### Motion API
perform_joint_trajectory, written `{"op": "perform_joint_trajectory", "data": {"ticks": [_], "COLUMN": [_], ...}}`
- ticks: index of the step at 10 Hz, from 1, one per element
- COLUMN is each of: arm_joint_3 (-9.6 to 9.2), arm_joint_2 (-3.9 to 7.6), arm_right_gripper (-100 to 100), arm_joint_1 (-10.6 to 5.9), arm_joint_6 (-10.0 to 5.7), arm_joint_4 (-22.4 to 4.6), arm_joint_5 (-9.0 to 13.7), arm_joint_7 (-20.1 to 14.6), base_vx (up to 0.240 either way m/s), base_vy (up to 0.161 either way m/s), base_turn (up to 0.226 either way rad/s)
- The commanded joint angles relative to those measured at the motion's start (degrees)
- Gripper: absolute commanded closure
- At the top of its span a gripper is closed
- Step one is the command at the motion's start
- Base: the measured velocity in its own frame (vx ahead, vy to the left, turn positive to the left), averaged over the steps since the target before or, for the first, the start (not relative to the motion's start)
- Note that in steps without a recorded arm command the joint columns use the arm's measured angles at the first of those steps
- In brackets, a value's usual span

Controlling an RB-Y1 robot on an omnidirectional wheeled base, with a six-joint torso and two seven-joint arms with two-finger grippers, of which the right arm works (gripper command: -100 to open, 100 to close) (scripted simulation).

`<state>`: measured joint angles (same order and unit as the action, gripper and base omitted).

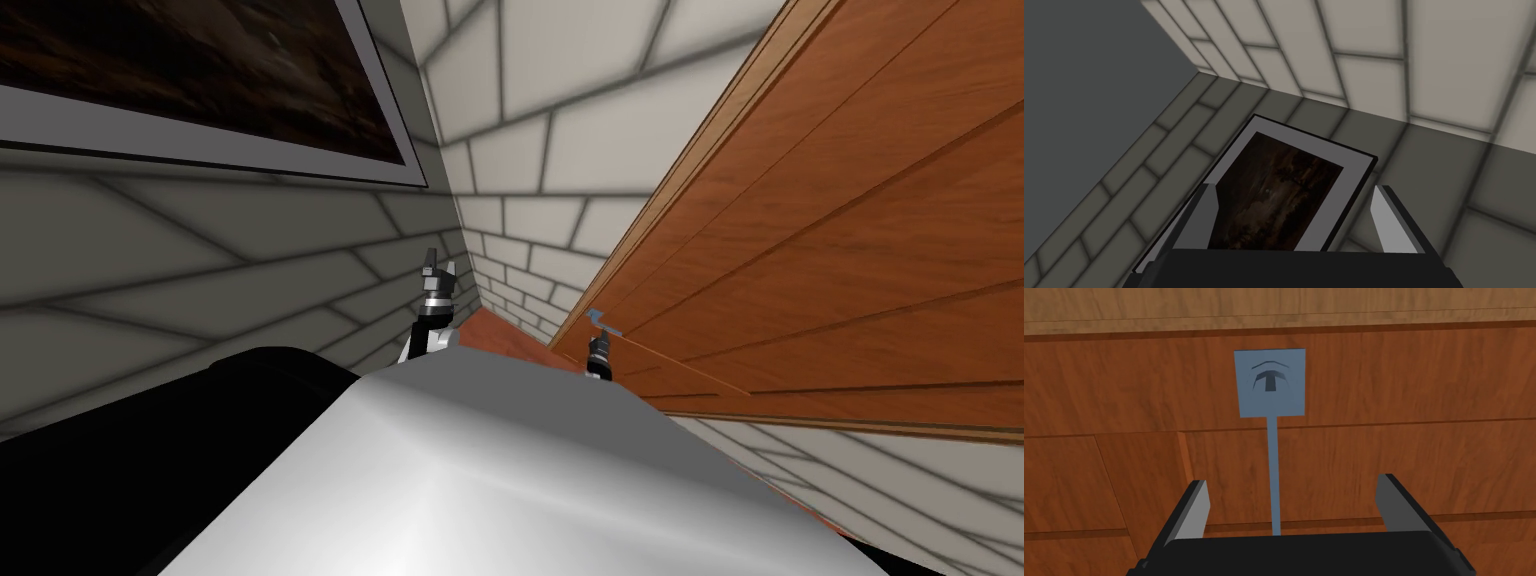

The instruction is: Pull the door open

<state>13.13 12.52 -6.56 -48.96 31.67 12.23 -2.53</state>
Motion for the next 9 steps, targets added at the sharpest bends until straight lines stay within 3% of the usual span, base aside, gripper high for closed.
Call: {"op": "perform_joint_trajectory", "data": {"ticks": [1, 7, 8, 9], "arm_joint_3": [0.34, 0.93, 0.93, 0.93], "arm_joint_2": [0.72, 1.77, 1.77, 1.77], "arm_right_gripper": [-100, -100, 100, 100], "arm_joint_1": [0.69, 1.58, 1.58, 1.58], "arm_joint_6": [-0.29, -1.31, -1.31, -1.31], "arm_joint_4": [-0.08, -1.03, -1.03, -1.03], "arm_joint_5": [0.26, 0.71, 0.71, 0.71], "arm_joint_7": [-0.7, -1.66, -1.66, -1.66], "base_vx": [0.214, 0.15, -0.015, -0.033], "base_vy": [-0.101, -0.047, 0.001, 0.004], "base_turn": [0.114, 0.05, -0.003, -0.004]}}
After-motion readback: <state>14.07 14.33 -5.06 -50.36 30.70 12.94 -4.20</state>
